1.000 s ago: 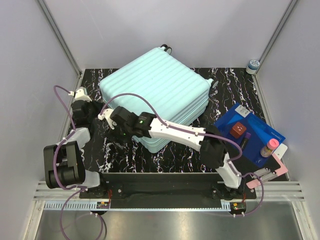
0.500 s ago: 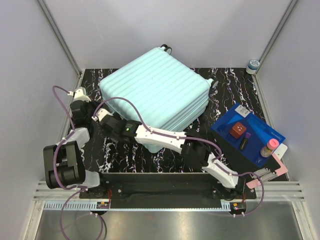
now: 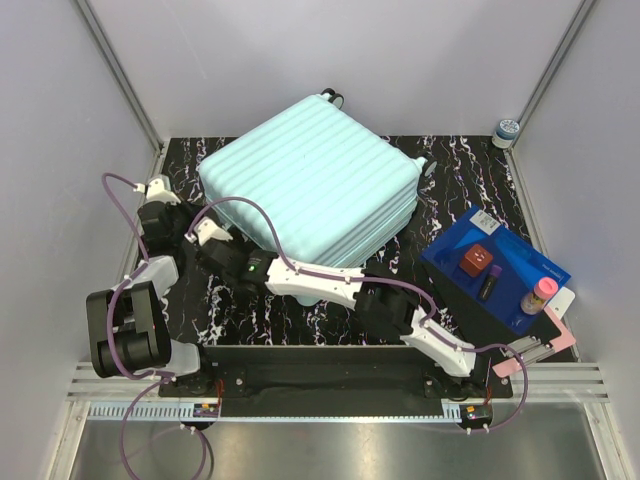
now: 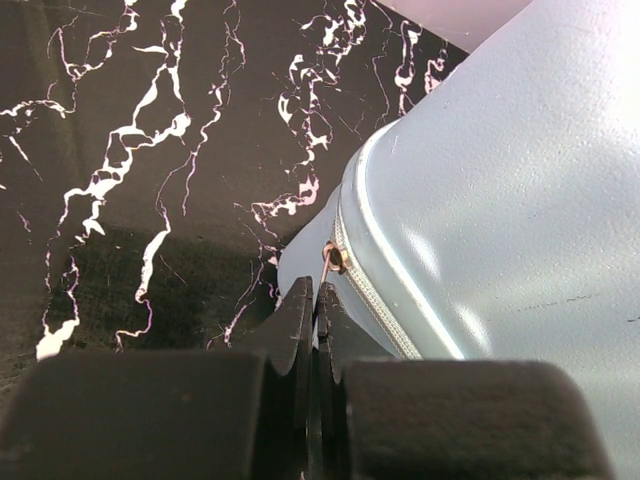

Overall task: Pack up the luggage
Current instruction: Zip the luggage at the center of the board.

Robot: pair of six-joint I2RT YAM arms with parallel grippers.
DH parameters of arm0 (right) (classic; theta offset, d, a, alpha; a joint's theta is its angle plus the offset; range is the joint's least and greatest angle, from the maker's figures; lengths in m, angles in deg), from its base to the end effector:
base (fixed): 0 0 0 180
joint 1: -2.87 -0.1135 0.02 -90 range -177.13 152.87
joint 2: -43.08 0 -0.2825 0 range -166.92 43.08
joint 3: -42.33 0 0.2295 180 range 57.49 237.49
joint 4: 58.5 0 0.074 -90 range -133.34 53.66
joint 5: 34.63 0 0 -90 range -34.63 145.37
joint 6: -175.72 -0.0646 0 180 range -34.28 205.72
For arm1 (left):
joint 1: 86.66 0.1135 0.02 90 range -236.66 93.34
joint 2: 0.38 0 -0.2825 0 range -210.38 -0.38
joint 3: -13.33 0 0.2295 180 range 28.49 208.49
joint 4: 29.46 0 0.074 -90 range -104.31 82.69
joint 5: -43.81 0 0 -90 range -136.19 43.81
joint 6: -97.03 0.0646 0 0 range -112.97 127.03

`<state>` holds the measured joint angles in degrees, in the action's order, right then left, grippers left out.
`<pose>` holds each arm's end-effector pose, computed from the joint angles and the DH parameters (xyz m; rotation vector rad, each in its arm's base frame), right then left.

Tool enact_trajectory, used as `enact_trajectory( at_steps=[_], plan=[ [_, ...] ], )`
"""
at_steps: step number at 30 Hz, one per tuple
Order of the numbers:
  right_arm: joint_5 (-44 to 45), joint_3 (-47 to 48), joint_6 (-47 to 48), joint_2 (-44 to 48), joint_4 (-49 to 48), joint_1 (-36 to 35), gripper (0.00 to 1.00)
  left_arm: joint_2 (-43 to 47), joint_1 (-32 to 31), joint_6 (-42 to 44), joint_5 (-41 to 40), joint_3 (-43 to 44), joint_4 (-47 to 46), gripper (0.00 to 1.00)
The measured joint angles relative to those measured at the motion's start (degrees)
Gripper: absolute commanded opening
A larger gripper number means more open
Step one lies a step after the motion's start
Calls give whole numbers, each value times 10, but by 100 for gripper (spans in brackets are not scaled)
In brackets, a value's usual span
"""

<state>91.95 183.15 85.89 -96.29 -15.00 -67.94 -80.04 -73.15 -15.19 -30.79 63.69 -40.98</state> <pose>0.2195 0.5137 0.2190 -0.9753 1.9035 -0.0266 0.2949 0.0532 0.2375 -0.3994 1.8423 -0.3568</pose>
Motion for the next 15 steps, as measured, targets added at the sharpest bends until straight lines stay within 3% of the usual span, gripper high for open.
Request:
enact_trajectory(
  at_steps=[5, 8, 13, 15],
  plan=[
    [-14, -44, -35, 0, -28, 8, 63, 0, 2, -2, 5, 0, 0, 0],
    [-15, -56, -39, 3, -37, 10, 47, 0, 3, -2, 7, -1, 0, 0],
    [-16, -87, -55, 26, -50, 24, 9, 0, 4, -3, 10, -2, -2, 0],
    [-33, -110, -61, 40, -64, 29, 0, 0, 5, -3, 13, -2, 0, 0]
  ],
)
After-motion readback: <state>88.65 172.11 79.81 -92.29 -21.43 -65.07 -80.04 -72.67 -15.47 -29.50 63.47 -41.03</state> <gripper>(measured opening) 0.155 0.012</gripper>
